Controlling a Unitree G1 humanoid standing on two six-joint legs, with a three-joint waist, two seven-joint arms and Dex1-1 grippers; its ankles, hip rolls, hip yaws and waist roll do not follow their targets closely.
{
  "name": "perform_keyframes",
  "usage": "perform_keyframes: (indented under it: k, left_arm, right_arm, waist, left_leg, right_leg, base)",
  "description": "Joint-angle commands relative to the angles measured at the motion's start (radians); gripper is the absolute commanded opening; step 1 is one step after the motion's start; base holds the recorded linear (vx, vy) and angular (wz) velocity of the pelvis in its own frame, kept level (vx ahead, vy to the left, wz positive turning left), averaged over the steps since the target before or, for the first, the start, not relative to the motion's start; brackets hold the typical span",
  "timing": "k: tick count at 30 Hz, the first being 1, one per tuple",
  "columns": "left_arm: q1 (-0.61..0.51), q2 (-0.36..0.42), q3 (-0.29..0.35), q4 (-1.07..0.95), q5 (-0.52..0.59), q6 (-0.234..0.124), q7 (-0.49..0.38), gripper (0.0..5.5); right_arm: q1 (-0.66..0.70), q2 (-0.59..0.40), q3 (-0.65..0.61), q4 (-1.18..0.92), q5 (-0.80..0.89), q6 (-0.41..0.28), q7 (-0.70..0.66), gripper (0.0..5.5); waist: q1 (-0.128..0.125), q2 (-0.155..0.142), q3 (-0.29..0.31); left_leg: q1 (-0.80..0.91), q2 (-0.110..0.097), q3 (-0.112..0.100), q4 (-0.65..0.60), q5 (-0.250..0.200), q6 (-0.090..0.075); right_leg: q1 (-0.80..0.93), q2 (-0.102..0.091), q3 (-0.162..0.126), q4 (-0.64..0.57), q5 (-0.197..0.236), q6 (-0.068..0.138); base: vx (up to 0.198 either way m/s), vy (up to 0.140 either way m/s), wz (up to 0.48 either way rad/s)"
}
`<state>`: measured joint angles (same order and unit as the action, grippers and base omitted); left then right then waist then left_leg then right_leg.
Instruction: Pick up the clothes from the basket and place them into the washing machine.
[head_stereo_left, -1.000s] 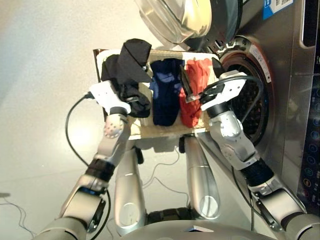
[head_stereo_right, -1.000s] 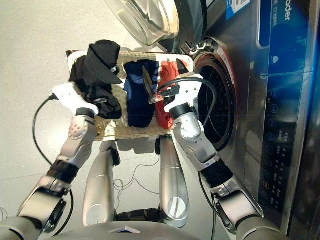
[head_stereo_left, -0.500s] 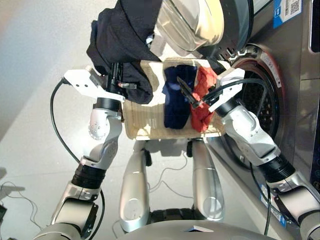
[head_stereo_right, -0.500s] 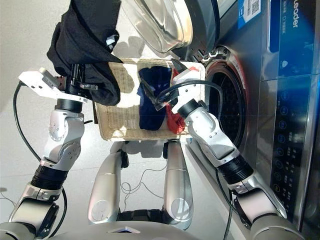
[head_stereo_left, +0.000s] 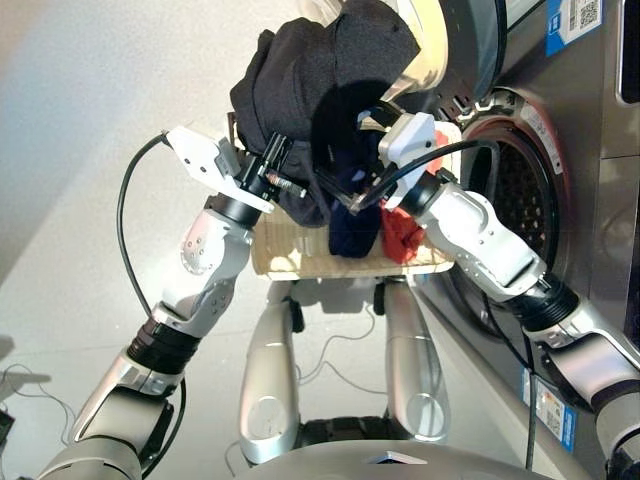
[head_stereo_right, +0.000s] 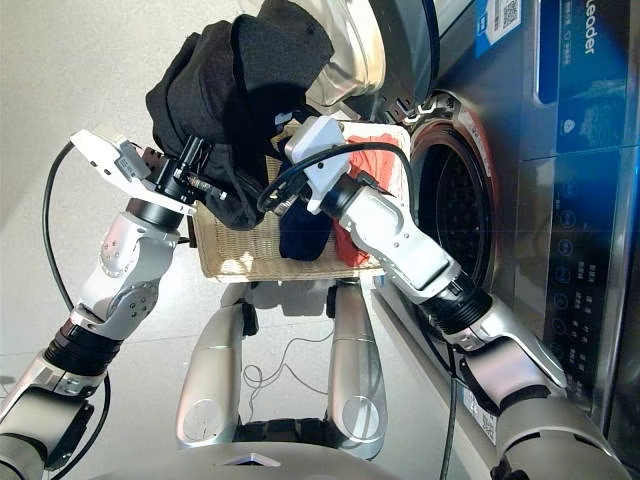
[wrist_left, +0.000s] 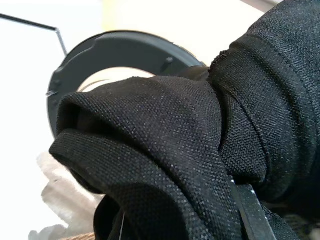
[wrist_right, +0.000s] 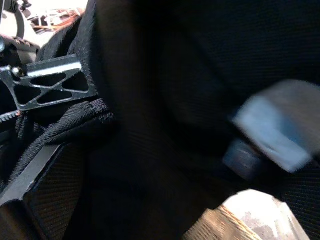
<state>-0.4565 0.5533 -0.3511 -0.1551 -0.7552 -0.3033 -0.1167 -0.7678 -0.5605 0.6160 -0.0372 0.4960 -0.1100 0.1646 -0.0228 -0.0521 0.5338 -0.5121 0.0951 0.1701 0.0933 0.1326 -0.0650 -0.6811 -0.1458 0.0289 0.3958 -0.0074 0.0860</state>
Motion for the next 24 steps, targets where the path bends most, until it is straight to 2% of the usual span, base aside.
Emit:
perform_keyframes:
  k: [1,5,11,15,23,24]
  left_arm:
    - [-0.054,0.004,-0.038,-0.18,-0.059,-0.034,-0.083,0.0]
    - [-0.08,0.006,-0.06,-0.189,-0.069,-0.032,-0.098,0.0]
    - [-0.153,0.036,-0.134,-0.194,-0.121,-0.025,-0.137,0.0]
    - [-0.184,0.014,-0.172,-0.176,-0.133,-0.02,-0.148,0.0]
    - [-0.205,-0.018,-0.179,-0.156,-0.133,-0.018,-0.15,0.0]
    - [-0.204,-0.023,-0.174,-0.153,-0.132,-0.018,-0.149,0.0]
  right_arm:
    - [-0.091,0.05,0.027,-0.03,-0.005,-0.044,0.018,5.5]
    - [-0.104,0.074,0.049,0.003,0.012,-0.041,0.025,5.5]
    - [-0.178,0.115,0.128,0.133,0.059,-0.028,0.045,5.5]
    - [-0.217,0.157,0.172,0.195,0.039,-0.017,0.061,5.5]
    - [-0.248,0.231,0.195,0.26,0.011,-0.017,0.071,5.5]
    - [-0.248,0.237,0.192,0.26,0.007,-0.019,0.07,4.92]
  waist:
    - [-0.003,0.02,-0.014]
    - [-0.001,0.02,-0.014]
    - [0.009,0.026,-0.014]
    - [0.01,0.026,-0.014]
    - [0.016,0.028,-0.014]
    - [0.016,0.029,-0.014]
  left_leg:
    - [0.015,0.022,-0.031,0.081,-0.076,-0.069]
    - [0.013,0.019,-0.034,0.083,-0.075,-0.068]
    - [0.012,0.018,-0.038,0.085,-0.071,-0.069]
    - [0.012,0.019,-0.038,0.087,-0.07,-0.068]
    - [0.01,0.018,-0.039,0.085,-0.068,-0.068]
    - [0.01,0.019,-0.039,0.085,-0.068,-0.068]
  right_leg:
    - [0.103,-0.05,0.013,-0.203,0.145,0.104]
    - [0.107,-0.051,0.012,-0.204,0.145,0.103]
    - [0.108,-0.053,0.009,-0.204,0.148,0.103]
    - [0.108,-0.054,0.011,-0.201,0.148,0.101]
    - [0.109,-0.054,0.013,-0.206,0.148,0.1]
    - [0.109,-0.053,0.013,-0.206,0.147,0.1]
  base:
    - [0.0,0.0,0.0]
    - [0.0,0.0,0.0]
    - [0.0,0.0,0.0]
    - [0.0,0.0,0.0]
    - [0.0,0.0,0.0]
    - [0.0,0.0,0.0]
